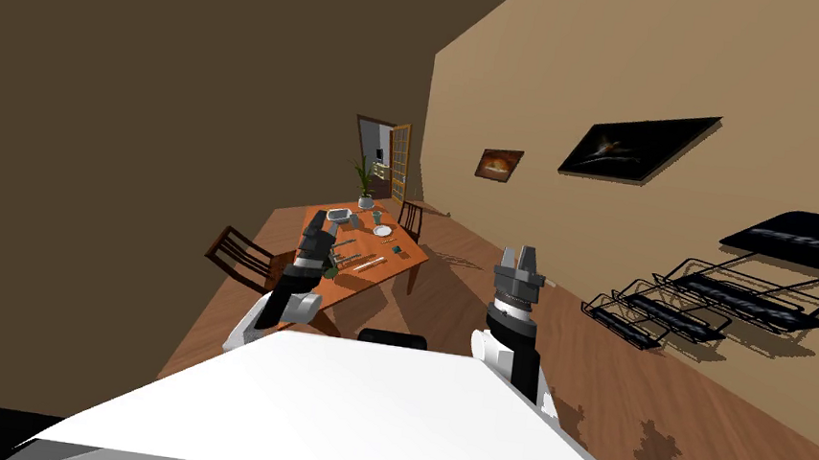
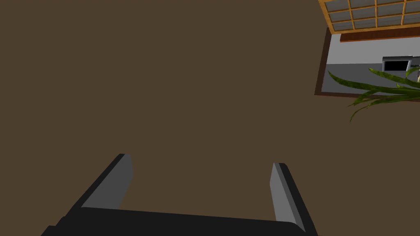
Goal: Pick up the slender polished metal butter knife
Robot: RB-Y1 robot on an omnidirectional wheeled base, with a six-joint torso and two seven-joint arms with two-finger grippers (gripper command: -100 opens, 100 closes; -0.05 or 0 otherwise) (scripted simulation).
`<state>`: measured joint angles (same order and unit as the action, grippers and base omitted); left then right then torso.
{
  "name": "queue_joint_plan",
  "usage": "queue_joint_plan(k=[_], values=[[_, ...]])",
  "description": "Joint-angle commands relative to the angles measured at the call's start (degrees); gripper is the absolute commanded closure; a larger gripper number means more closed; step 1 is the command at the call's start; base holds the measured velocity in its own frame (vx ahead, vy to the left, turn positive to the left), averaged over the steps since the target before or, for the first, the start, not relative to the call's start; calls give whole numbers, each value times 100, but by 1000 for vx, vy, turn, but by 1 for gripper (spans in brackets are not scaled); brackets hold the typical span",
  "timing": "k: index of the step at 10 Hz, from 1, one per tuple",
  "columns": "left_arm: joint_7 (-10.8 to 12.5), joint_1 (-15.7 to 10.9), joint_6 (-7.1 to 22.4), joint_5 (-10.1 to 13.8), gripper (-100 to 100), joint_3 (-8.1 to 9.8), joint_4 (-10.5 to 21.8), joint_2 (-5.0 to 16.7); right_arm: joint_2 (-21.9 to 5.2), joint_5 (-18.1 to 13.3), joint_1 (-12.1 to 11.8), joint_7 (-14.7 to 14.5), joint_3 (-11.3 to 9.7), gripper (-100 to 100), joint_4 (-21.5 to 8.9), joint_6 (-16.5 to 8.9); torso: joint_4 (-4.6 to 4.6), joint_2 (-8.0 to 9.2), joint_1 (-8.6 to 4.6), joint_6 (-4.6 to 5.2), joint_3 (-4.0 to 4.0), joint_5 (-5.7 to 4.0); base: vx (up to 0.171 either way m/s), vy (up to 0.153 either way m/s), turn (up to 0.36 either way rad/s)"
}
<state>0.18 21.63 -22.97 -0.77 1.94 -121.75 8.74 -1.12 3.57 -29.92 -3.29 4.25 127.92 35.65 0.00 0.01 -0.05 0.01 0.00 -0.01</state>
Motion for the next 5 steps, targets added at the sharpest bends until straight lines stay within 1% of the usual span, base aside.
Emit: queue_joint_plan(k=[1,2,3,4,5], values=[[92,-237,286,59,-100,49,286,162,0,0,0,0,0,0,0,0,0,0,0,0,0,0,-14,-24,-71],[92,-237,371,59,-100,49,373,162,0,0,0,0,0,0,0,0,0,1,-1,0,0,0,-9,-21,-21],[166,-404,585,109,-100,95,567,278,0,0,0,0,0,0,0,0,0,1,-1,-2,1,0,-8,-22,-45],[166,-404,611,109,-100,95,624,278,0,0,0,0,0,0,0,0,0,0,-2,0,0,0,-8,-16,-26],[244,-579,858,164,-100,143,831,392,0,0,0,0,0,0,0,0,0,0,-1,-2,0,0,-9,-22,-51]])
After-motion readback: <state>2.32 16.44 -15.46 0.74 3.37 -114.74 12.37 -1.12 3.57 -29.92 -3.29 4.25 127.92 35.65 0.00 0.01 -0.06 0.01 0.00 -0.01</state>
